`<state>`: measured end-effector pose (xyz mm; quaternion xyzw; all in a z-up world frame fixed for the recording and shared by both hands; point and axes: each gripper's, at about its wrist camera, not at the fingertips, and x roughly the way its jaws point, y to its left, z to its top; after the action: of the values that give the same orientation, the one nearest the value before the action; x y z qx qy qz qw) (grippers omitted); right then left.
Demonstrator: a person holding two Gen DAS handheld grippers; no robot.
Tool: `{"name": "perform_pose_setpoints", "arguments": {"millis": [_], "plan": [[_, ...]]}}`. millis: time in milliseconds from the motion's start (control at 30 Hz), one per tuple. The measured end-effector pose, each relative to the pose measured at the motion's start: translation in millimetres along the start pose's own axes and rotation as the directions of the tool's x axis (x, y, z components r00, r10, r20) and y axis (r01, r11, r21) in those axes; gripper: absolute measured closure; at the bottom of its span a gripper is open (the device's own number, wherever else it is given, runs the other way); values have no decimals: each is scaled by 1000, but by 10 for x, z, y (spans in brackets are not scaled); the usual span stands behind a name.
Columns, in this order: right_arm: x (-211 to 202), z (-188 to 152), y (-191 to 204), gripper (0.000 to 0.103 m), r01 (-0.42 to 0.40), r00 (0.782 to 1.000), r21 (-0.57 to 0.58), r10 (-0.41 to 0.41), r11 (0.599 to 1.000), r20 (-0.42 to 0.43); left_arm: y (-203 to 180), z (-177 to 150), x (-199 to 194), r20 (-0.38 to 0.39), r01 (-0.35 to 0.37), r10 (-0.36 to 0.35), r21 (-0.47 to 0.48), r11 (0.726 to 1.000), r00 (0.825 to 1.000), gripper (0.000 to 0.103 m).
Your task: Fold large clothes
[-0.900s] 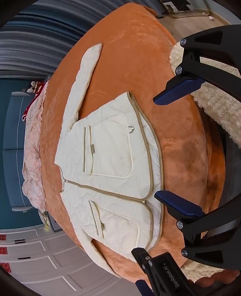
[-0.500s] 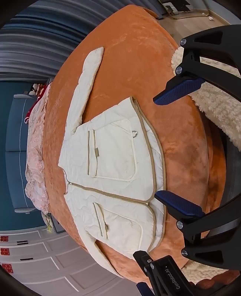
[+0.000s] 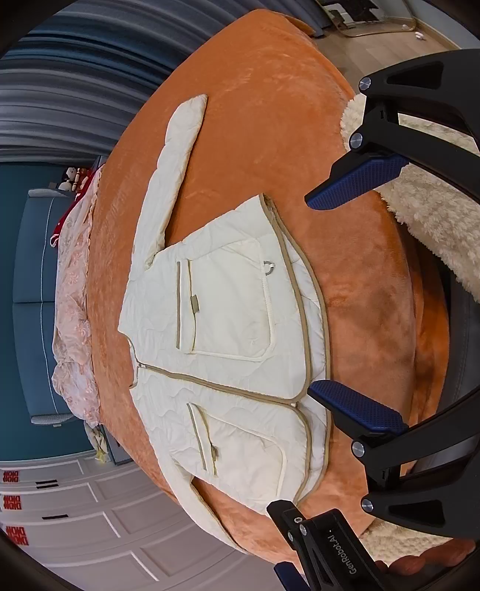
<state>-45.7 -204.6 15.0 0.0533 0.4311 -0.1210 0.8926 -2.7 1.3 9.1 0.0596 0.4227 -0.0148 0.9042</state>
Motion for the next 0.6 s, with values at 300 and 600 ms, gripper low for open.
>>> {"name": "perform_pose_setpoints", "arguments": {"millis": [300,600], "plan": [[-37,25,-16,12,3,1000,-1,-3,1000,2,20,-12,-3,1,1,-1,-4,1000,1000,5],[-53,-1,22,12,1,1000,-7,-1,1000,3,40,-38,-17,-1,-2,2,-5,1000,1000,5]]}}
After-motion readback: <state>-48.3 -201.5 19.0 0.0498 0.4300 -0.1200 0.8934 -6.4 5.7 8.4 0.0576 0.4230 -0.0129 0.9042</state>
